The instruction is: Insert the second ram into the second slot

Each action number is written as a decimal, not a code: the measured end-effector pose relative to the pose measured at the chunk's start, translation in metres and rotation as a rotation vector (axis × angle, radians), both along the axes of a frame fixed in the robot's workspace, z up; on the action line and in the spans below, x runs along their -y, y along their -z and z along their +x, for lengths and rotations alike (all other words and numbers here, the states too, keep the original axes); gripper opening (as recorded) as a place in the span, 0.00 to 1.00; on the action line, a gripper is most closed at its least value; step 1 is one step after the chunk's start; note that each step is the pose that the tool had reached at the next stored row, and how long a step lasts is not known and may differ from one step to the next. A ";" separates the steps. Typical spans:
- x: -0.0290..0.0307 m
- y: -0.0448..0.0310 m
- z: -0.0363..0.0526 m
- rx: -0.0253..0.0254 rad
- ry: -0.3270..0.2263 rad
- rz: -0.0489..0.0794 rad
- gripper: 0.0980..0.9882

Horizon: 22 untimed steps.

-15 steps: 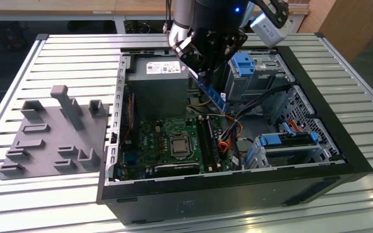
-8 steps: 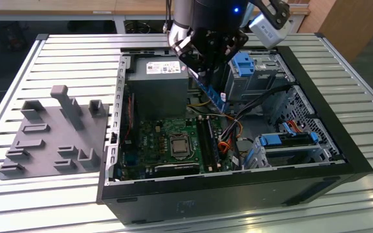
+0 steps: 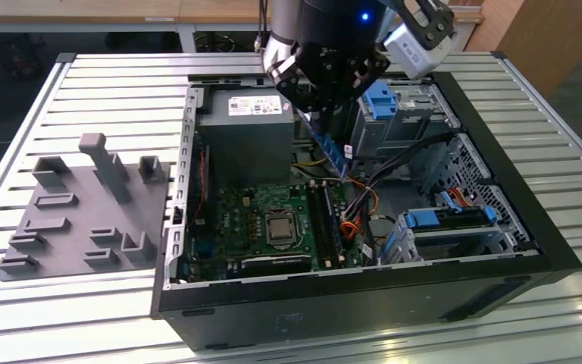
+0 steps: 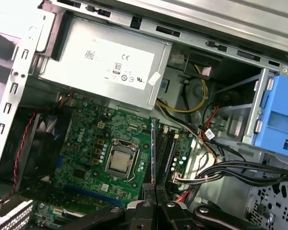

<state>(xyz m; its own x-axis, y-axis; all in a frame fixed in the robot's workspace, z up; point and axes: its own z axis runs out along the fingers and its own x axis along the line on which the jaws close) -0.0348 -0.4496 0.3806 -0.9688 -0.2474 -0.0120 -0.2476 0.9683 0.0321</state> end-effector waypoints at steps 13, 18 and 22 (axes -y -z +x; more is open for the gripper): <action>0.0000 0.0013 0.0000 0.0000 0.201 -0.007 0.02; 0.0000 0.0028 0.0000 0.0000 0.255 -0.009 0.02; 0.0000 0.0054 0.0000 -0.0001 0.272 -0.009 0.02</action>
<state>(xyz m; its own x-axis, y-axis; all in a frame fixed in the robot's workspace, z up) -0.0348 -0.4496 0.3752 -0.9997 0.0222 -0.0109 0.0220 0.9995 0.0232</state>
